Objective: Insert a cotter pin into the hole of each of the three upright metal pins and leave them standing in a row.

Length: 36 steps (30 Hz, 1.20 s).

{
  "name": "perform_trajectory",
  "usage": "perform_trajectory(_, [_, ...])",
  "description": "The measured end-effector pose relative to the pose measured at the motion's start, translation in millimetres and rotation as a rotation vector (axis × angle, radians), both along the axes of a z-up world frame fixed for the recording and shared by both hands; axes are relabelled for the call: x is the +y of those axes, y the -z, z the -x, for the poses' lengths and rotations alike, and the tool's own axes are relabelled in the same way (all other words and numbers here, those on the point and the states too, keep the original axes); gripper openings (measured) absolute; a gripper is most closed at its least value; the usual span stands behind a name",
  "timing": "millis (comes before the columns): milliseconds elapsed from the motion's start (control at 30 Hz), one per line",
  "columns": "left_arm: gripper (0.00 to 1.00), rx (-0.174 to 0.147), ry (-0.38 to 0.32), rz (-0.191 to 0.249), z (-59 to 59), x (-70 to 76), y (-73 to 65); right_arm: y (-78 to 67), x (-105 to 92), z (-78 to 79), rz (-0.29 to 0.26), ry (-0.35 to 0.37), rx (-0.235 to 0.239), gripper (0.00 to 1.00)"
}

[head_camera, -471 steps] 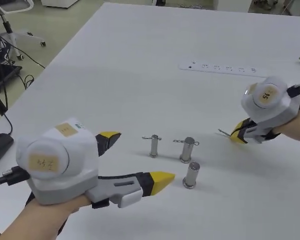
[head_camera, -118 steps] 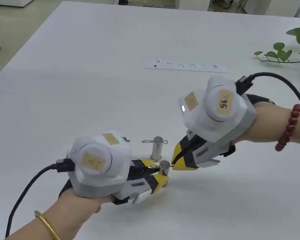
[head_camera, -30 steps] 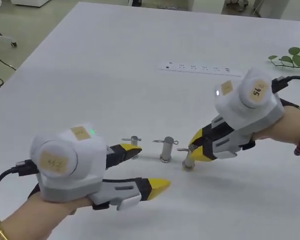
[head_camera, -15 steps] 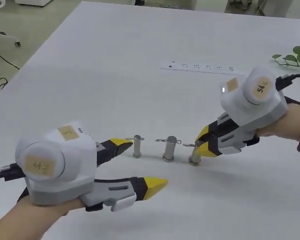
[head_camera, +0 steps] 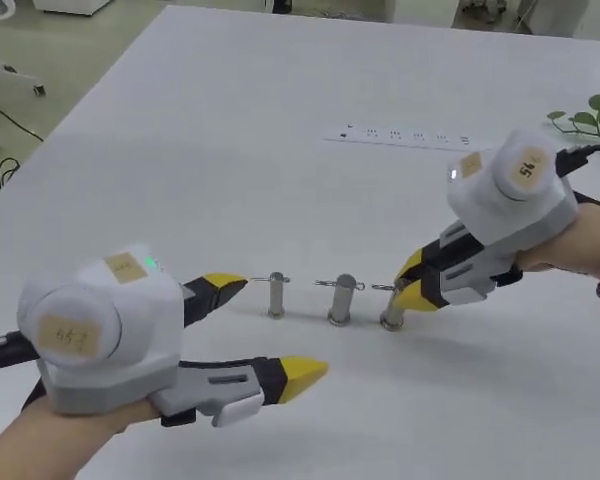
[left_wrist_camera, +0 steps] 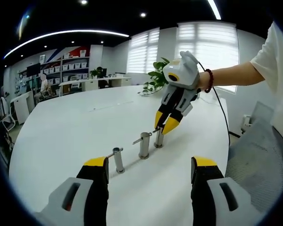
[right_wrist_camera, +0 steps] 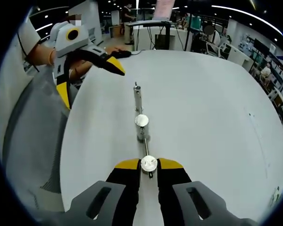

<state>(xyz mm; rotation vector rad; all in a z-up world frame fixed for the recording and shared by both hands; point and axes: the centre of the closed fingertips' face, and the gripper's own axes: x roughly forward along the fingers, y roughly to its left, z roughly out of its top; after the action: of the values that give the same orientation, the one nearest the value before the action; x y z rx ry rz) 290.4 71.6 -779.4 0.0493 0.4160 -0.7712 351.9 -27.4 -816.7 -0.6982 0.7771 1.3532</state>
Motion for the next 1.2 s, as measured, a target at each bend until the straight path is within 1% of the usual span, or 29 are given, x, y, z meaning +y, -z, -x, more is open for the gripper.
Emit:
perform_trajectory(100, [0.71, 0.001, -0.002, -0.001, 0.2, 0.8, 0.2, 0.0, 0.5, 1.0, -0.001, -0.029, -0.013, 0.14])
perform_trajectory(133, [0.71, 0.002, -0.002, -0.002, 0.3, 1.0, 0.4, 0.0, 0.6, 0.8, -0.001, -0.029, -0.014, 0.15])
perform_trajectory(300, [0.73, 0.003, -0.005, -0.008, 0.0, 2.6, 0.9, 2.2, 1.1, 0.5, -0.016, 0.003, 0.016, 0.15])
perform_trajectory(400, [0.74, 0.004, -0.012, -0.008, -1.0, 4.9, 1.0, 1.6, 2.4, 0.7, -0.040, 0.018, 0.024, 0.16])
perform_trajectory(467, [0.75, 0.006, -0.015, -0.011, -1.6, 6.2, 1.7, 0.9, 1.6, -0.7, -0.045, 0.035, 0.019, 0.18])
perform_trajectory(533, [0.75, 0.009, -0.020, -0.016, -2.2, 7.7, 2.1, -0.9, 1.3, 0.0, -0.059, 0.052, 0.029, 0.21])
perform_trajectory(633, [0.76, 0.009, -0.031, -0.008, -3.7, 9.6, -1.3, -6.1, 1.0, 0.8, -0.089, 0.082, 0.034, 0.25])
perform_trajectory(667, [0.77, 0.008, -0.033, -0.007, -4.2, 10.3, -2.2, -8.5, 0.7, 1.3, -0.102, 0.098, 0.034, 0.26])
perform_trajectory(767, [0.77, 0.006, -0.043, -0.013, -6.0, 13.4, -3.8, -12.1, -1.6, 3.4, -0.115, 0.141, 0.041, 0.32])
perform_trajectory(900, [0.77, 0.014, -0.059, -0.002, -7.3, 16.7, -6.6, -17.7, -5.1, 6.9, -0.140, 0.204, 0.042, 0.40])
perform_trajectory(1033, [0.77, 0.018, -0.066, -0.012, -5.9, 18.5, -8.5, -23.0, -9.7, 12.3, -0.160, 0.268, 0.045, 0.45])
perform_trajectory(1133, [0.77, 0.019, -0.071, -0.015, -4.8, 19.5, -10.3, -29.8, -13.2, 16.1, -0.192, 0.337, 0.037, 0.50])
perform_trajectory(1200, [0.76, 0.018, -0.075, -0.023, -4.5, 21.4, -11.0, -32.7, -17.3, 19.7, -0.198, 0.376, 0.038, 0.55])
